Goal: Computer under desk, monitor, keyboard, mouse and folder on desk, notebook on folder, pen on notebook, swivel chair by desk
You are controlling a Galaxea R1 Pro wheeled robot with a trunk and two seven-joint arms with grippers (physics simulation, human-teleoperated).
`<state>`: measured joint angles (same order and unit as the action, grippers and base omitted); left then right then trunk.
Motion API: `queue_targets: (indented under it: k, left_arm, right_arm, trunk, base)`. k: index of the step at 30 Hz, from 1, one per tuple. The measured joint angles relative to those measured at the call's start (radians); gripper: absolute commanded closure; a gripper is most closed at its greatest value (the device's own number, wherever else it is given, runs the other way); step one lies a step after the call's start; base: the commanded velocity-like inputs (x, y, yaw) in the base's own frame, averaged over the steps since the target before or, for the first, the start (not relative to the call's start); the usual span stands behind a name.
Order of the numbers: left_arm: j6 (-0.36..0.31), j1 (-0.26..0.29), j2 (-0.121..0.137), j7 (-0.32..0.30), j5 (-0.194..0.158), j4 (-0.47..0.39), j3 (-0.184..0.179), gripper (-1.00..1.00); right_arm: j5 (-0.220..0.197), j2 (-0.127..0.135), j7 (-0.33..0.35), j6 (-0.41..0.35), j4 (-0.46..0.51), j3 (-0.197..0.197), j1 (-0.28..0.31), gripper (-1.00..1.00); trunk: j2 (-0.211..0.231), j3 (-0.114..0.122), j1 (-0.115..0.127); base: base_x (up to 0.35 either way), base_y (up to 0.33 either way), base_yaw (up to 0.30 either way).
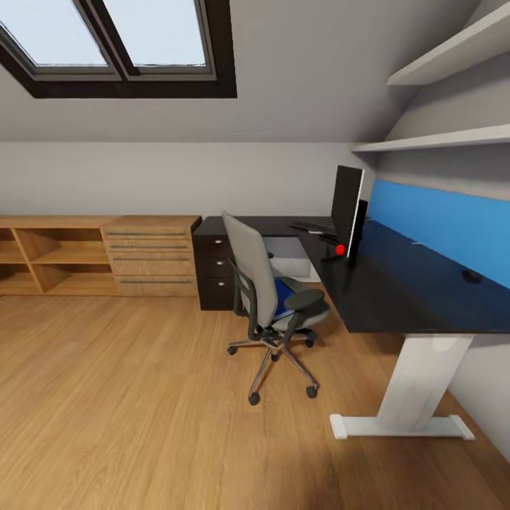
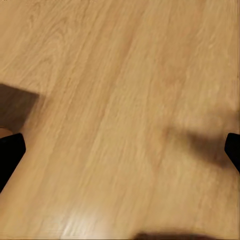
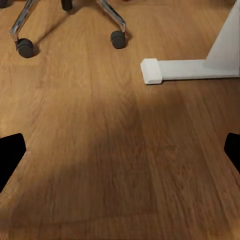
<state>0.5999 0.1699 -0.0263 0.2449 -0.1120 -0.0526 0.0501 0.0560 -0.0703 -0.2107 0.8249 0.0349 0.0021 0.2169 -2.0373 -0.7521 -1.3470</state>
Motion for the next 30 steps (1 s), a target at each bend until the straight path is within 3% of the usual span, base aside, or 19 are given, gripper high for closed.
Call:
queue_targets:
  k: [4, 8, 10, 11, 12, 15, 18, 20, 22, 26, 28, 29, 30]
  left_arm:
    - [-0.109, 0.000, -0.010, -0.001, 0.002, -0.148, -0.001, -1.00]
    - [-0.255, 0.000, -0.016, 0.000, 0.005, -0.295, 0.002, -1.00]
    - [-0.404, 0.000, -0.022, 0.000, 0.008, -0.442, 0.002, -1.00]
    - [-0.629, 0.000, -0.036, -0.001, 0.003, -0.564, 0.002, -1.00]
    - [-0.738, 0.001, -0.045, -0.001, 0.007, -0.745, 0.002, -1.00]
    - [-0.904, 0.008, -0.057, 0.000, 0.006, -0.903, 0.002, -1.00]
    - [-0.995, 0.032, -0.062, -0.002, 0.005, -0.992, 0.002, -1.00]
    - [-1.027, 0.043, -0.064, -0.004, 0.005, -1.030, 0.003, -1.00]
    - [-1.047, 0.051, -0.064, -0.007, 0.005, -1.067, 0.007, -1.00]
    - [-1.050, 0.054, -0.059, -0.009, 0.006, -1.086, 0.008, -1.00]
    - [-1.046, 0.055, -0.057, -0.010, 0.006, -1.089, 0.008, -1.00]
    - [-1.041, 0.055, -0.055, -0.010, 0.006, -1.092, 0.007, -1.00]
    - [-1.041, 0.055, -0.056, -0.010, 0.006, -1.092, 0.006, -1.00]
  right_arm:
    - [-0.002, -0.055, 0.001, -0.004, 0.150, -0.002, 0.001, -1.00]
    - [-0.004, -0.073, -0.001, -0.059, 0.252, -0.002, 0.020, -1.00]
    - [-0.004, -0.077, -0.003, -0.164, 0.302, -0.003, 0.092, -1.00]
    - [-0.015, -0.078, -0.002, -0.322, 0.299, -0.007, 0.178, -1.00]
    - [-0.015, -0.079, -0.001, -0.380, 0.287, -0.005, 0.296, -1.00]
    - [-0.019, -0.079, -0.001, -0.449, 0.269, -0.006, 0.361, -1.00]
    - [-0.041, -0.076, -0.003, -0.475, 0.262, -0.018, 0.405, -1.00]
    - [-0.083, -0.071, -0.005, -0.484, 0.259, -0.034, 0.420, -1.00]
    - [-0.165, -0.064, -0.008, -0.489, 0.257, -0.050, 0.431, -1.00]
    - [-0.252, -0.060, -0.006, -0.465, 0.254, -0.056, 0.434, -1.00]
    - [-0.272, -0.059, -0.006, -0.444, 0.254, -0.056, 0.435, -1.00]
    - [-0.286, -0.057, -0.008, -0.376, 0.252, -0.055, 0.436, -1.00]
    - [-0.287, -0.057, -0.008, -0.360, 0.251, -0.055, 0.436, -1.00]
  trunk:
    - [-0.028, -0.012, -0.015]
    - [-0.056, -0.025, -0.031]
    - [-0.070, -0.031, -0.038]
    - [-0.077, -0.035, -0.042]
    - [-0.084, -0.037, -0.046]
    - [-0.105, -0.047, -0.057]
    - [-0.126, -0.056, -0.069]
    - [-0.140, -0.063, -0.077]
    - [-0.154, -0.069, -0.084]
    - [-0.182, -0.082, -0.100]
    - [-0.196, -0.088, -0.107]
    - [-0.203, -0.091, -0.111]
    - [-0.210, -0.094, -0.115]
  base:
    - [0.000, 0.000, 0.000]
    - [0.000, 0.000, 0.000]
    - [0.000, 0.000, 0.000]
    - [0.000, 0.000, 0.000]
    - [0.000, 0.000, 0.000]
    - [0.000, 0.000, 0.000]
    - [0.000, 0.000, 0.000]
    - [0.000, 0.000, 0.000]
    - [0.000, 0.000, 0.000]
    - [0.000, 0.000, 0.000]
    - [0.000, 0.000, 0.000]
    - [0.000, 0.000, 0.000]
    - [0.000, 0.000, 0.000]
